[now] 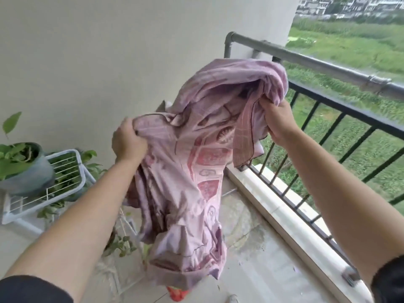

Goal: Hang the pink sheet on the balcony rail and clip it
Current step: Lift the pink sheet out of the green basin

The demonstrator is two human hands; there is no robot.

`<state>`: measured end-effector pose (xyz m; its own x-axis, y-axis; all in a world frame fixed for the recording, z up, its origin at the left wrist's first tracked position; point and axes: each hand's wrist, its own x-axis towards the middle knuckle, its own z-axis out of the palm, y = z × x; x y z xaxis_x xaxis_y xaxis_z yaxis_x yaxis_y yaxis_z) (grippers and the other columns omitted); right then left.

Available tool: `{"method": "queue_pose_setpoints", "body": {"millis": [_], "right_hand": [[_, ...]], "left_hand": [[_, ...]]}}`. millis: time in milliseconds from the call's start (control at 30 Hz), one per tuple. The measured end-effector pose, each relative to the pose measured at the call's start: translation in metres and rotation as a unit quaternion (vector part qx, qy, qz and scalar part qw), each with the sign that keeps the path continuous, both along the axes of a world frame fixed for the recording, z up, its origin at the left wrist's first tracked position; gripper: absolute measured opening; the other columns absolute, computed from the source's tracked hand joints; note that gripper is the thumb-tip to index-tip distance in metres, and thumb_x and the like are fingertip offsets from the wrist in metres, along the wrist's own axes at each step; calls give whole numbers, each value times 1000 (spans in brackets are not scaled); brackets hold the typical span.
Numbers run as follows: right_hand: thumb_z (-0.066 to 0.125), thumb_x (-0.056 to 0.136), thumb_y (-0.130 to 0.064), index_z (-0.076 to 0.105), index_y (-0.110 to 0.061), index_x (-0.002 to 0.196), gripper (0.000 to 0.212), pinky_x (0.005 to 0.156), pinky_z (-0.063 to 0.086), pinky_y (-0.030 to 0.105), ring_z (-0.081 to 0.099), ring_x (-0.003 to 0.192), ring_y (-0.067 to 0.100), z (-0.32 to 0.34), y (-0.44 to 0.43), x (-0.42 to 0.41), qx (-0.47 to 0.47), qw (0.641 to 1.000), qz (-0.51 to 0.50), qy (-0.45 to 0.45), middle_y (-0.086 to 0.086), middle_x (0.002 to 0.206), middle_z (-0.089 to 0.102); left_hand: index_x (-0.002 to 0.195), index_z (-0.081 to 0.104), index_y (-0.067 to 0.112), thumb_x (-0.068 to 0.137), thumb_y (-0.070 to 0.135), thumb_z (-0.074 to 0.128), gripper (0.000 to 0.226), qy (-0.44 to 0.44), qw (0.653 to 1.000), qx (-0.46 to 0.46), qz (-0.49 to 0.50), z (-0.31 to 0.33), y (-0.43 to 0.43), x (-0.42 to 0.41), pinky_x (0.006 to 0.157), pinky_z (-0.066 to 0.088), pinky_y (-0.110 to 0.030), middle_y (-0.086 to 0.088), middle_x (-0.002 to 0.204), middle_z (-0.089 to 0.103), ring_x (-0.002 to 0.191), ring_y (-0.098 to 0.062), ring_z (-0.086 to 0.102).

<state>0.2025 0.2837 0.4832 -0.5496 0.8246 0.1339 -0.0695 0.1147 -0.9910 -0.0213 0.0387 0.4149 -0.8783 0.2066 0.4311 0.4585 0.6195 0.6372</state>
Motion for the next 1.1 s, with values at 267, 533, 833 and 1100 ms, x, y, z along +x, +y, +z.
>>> {"method": "queue_pose_setpoints", "body": {"millis": [267, 533, 833, 1100], "right_hand": [[57, 93, -31, 68, -20, 103, 18, 73, 53, 33, 66, 85, 19, -34, 4, 1, 152, 979, -54, -127, -2, 92, 69], [51, 85, -12, 63, -3, 86, 15, 67, 43, 32, 65, 89, 39, -122, 8, 38, 189, 860, -40, -473, 20, 84, 65], [53, 77, -15, 60, -16, 100, 25, 75, 55, 36, 66, 95, 30, -173, -2, 69, 253, 742, 12, -621, 10, 104, 68], [78, 78, -42, 18, -24, 156, 100, 121, 23, 45, 23, 147, 23, -156, -52, 4, 223, 876, 207, -375, 5, 161, 20]], "left_hand": [[111, 46, 13, 81, 3, 49, 31, 65, 996, -25, -47, 47, -16, 5, 67, 41, -39, -12, 93, 63, 80, -35, 57], [98, 67, 18, 78, 48, 76, 38, -111, 903, -392, -138, -59, -66, 23, 80, 51, -37, -12, 97, 57, 96, -33, 62], [92, 68, 14, 77, 1, 63, 21, 51, 978, -197, -53, -65, -85, 12, 67, 44, -39, -9, 103, 57, 97, -32, 56], [82, 55, 5, 68, -5, 51, 18, 171, 971, -62, -156, -30, -50, 25, 69, 37, -38, -14, 84, 55, 83, -32, 50]]}}
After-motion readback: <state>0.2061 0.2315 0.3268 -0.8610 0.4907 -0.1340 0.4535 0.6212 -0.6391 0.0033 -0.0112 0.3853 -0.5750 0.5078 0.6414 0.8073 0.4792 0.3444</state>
